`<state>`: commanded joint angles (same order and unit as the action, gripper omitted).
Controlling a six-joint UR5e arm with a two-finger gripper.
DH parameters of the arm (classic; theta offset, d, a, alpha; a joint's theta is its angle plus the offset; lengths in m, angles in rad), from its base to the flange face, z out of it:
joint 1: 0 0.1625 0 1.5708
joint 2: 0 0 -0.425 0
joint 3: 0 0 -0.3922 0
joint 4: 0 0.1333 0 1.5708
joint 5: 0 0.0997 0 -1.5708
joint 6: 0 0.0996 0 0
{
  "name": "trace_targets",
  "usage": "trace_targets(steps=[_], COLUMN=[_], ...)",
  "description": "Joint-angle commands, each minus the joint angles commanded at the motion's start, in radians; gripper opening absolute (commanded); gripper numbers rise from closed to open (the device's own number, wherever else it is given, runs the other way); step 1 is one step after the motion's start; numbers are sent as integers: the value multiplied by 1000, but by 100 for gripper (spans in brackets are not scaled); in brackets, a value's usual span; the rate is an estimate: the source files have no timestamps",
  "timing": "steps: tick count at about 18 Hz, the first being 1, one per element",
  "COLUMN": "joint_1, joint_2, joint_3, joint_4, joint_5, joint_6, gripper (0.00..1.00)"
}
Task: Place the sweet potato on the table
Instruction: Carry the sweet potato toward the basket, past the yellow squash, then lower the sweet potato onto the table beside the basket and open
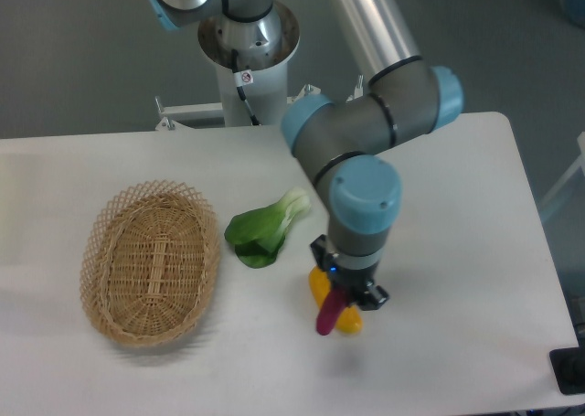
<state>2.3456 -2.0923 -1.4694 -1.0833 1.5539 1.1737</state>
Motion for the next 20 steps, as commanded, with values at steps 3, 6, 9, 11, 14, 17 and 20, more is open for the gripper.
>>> trace_targets(steps=[3,6,9,11,14,17,20], joint_1=[-26,-46,-68,-69,-71,-71,-71], joint_2=[1,-5,-28,-35,-43,-46,-46], joint_3=[-72,-94,-94,-94,-94,-95,-95], joint_4=[103,114,115,118,126,129,131], joint_5=[-3,-8,-8,-8,-6,-5,-3], joint_6=[-34,-60,-94,-95,-94,-91,-88], gripper=[31,31,36,41,52,60,69])
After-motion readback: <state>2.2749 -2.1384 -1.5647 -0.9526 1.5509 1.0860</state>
